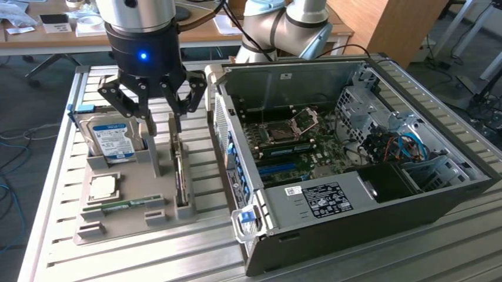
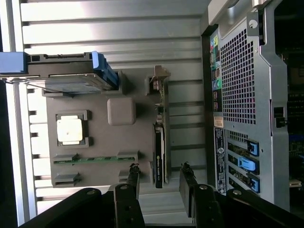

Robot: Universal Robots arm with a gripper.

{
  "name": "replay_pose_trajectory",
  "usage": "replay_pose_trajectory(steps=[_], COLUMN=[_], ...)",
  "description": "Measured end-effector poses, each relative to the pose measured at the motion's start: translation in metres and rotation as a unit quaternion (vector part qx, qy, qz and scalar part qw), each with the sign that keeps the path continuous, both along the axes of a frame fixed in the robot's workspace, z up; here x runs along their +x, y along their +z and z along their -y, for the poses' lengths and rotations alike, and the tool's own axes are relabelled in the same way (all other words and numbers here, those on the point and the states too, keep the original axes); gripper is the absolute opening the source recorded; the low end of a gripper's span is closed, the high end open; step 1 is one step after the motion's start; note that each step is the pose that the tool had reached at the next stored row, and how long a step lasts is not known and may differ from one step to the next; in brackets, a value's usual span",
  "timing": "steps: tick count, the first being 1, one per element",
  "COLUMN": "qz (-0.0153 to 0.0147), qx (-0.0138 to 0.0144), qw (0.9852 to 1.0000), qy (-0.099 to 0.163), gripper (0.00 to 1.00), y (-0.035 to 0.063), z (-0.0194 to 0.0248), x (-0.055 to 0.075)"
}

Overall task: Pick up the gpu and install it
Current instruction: 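Pick up the gpu and move the gpu toward the slot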

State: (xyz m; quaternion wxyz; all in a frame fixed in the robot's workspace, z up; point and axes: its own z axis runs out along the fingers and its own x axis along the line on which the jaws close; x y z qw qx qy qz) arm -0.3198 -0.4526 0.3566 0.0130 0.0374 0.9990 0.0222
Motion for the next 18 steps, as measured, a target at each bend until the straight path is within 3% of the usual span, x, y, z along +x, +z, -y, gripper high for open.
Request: replay_pose_trajectory(steps=[18], qz=[-0.0001], qx=[-0.0001], qw=[1.0000], qy=[0.000], gripper=[0.47], y=[-0.0038], z=[0.0000], x=[0.0000])
